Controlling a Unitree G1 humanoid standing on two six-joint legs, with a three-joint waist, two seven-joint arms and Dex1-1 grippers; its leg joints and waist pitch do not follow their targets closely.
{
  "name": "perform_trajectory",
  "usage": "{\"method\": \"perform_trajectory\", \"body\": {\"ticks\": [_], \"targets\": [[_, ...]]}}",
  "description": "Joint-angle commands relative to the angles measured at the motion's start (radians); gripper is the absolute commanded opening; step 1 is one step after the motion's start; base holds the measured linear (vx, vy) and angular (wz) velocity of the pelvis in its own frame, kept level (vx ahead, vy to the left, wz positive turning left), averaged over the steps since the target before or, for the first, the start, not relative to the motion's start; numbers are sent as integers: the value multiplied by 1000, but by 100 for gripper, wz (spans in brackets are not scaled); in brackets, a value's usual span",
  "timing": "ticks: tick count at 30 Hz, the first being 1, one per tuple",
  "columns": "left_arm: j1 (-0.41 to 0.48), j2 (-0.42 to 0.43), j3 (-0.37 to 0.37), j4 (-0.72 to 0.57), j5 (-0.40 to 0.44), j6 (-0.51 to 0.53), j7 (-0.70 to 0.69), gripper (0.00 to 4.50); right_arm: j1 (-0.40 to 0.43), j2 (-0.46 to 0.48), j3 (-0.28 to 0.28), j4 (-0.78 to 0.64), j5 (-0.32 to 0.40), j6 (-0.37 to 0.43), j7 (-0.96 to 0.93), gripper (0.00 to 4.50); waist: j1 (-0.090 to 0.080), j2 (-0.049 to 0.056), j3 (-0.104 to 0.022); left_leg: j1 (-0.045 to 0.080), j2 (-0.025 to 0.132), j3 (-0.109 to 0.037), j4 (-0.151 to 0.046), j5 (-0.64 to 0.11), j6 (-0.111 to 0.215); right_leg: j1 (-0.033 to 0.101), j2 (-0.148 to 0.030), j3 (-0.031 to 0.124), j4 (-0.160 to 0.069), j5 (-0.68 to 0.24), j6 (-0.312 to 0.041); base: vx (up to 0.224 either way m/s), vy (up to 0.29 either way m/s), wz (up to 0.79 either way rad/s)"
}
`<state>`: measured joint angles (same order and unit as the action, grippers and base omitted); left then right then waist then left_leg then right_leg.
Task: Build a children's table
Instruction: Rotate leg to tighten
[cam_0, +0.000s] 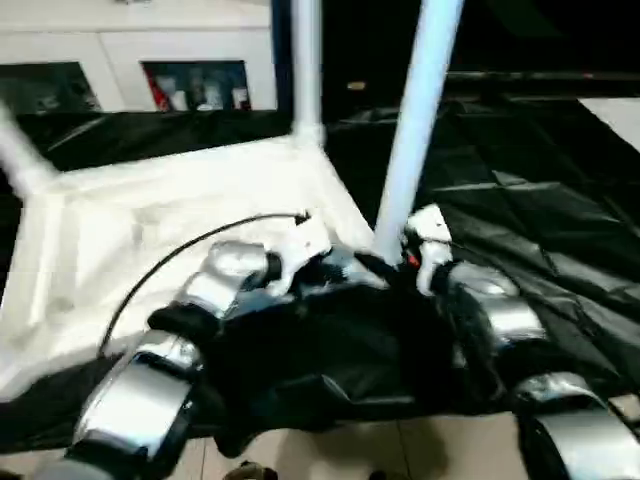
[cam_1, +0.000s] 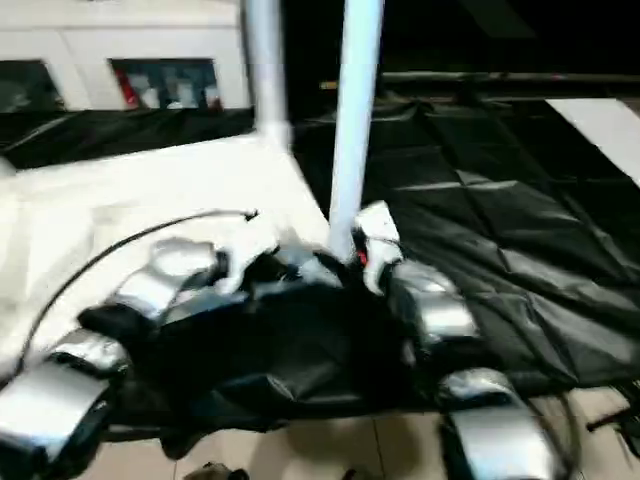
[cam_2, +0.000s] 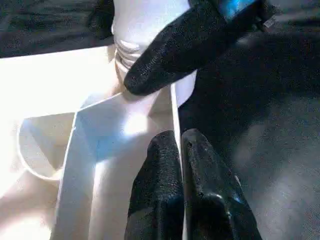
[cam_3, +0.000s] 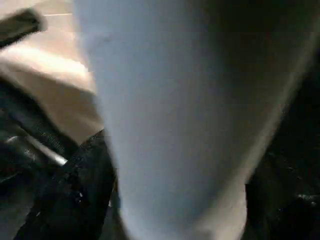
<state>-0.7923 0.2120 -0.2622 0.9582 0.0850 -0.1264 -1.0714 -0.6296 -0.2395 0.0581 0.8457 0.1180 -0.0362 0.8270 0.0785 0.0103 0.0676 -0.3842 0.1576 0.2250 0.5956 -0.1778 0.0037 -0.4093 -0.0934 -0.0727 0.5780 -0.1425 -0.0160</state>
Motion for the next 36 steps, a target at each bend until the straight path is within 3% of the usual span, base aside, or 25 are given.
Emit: {"method": "perform_trajectory", "body": {"ticks": [1,7,10,17,20,24,25,29,30,31,33,34,36], "targets": [[35,5,-25,-18,-26,-11,-100,0,18,-41,38,-66,8,32,122,351,9,-9,-76,26,88,-42,-75,-263,55,44,-79,47,-57,-272,-257,0,0,0],[66,53,-29,-79,-51,2,-222,0,55,-123,73,-125,23,72,286,351,15,-10,-70,33,90,-47,-82,-333,6,36,-84,50,-70,-412,-220,0,0,0],[75,66,-23,-102,-59,10,-252,0,64,-133,69,-152,31,95,316,351,17,-11,-72,32,91,-48,-82,-323,4,35,-84,51,-67,-397,-220,0,0,0],[81,73,-20,-123,-65,22,-266,0,67,-123,67,-172,44,123,331,285,17,-8,-74,31,90,-47,-81,-309,2,36,-84,51,-65,-362,-232,0,0,0],[78,69,-17,-121,-61,21,-250,0,77,-116,68,-182,41,130,321,276,17,-5,-73,32,89,-47,-82,-318,-4,35,-83,50,-67,-374,-227,0,0,0],[66,52,3,-99,-58,32,-175,0,85,-94,53,-170,21,123,228,273,13,-5,-72,34,89,-49,-83,-333,-17,32,-83,51,-68,-387,-224,0,0,0],[42,30,22,-62,-39,64,-49,0,77,-65,24,-128,-2,118,84,273,9,-5,-71,33,89,-50,-84,-340,-24,30,-84,51,-69,-405,-218,0,0,0],[-5,-15,49,11,-17,101,142,0,61,2,-34,-52,-9,123,-158,272,-6,-8,-70,40,82,-56,-84,-378,-47,26,-84,50,-81,-464,-193,0,0,0],[-17,-26,53,30,-12,106,184,0,54,22,-50,-30,-6,125,-217,272,-9,-7,-71,43,80,-56,-81,-381,-47,23,-85,51,-82,-462,-194,0,0,0],[-45,-60,64,67,-9,123,275,0,28,70,-91,28,10,126,-361,272,-12,1,-70,39,79,-58,-83,-382,-44,26,-84,51,-83,-461,-190,0,0,0],[-68,-93,73,95,-11,139,344,0,1,109,-120,80,26,126,-469,272,-27,1,-72,41,77,-58,-83,-395,-58,22,-80,50,-82,-445,-196,0,0,0],[-80,-109,77,108,-12,146,375,0,-13,126,-131,105,32,125,-517,272,-29,-1,-73,38,74,-57,-82,-391,-52,27,-79,47,-84,-441,-193,0,0,0],[-95,-130,75,127,-7,143,413,0,-38,150,-144,142,42,122,-576,272,-28,5,-75,40,74,-53,-79,-373,-37,27,-79,51,-84,-396,-202,0,0,0]]}}
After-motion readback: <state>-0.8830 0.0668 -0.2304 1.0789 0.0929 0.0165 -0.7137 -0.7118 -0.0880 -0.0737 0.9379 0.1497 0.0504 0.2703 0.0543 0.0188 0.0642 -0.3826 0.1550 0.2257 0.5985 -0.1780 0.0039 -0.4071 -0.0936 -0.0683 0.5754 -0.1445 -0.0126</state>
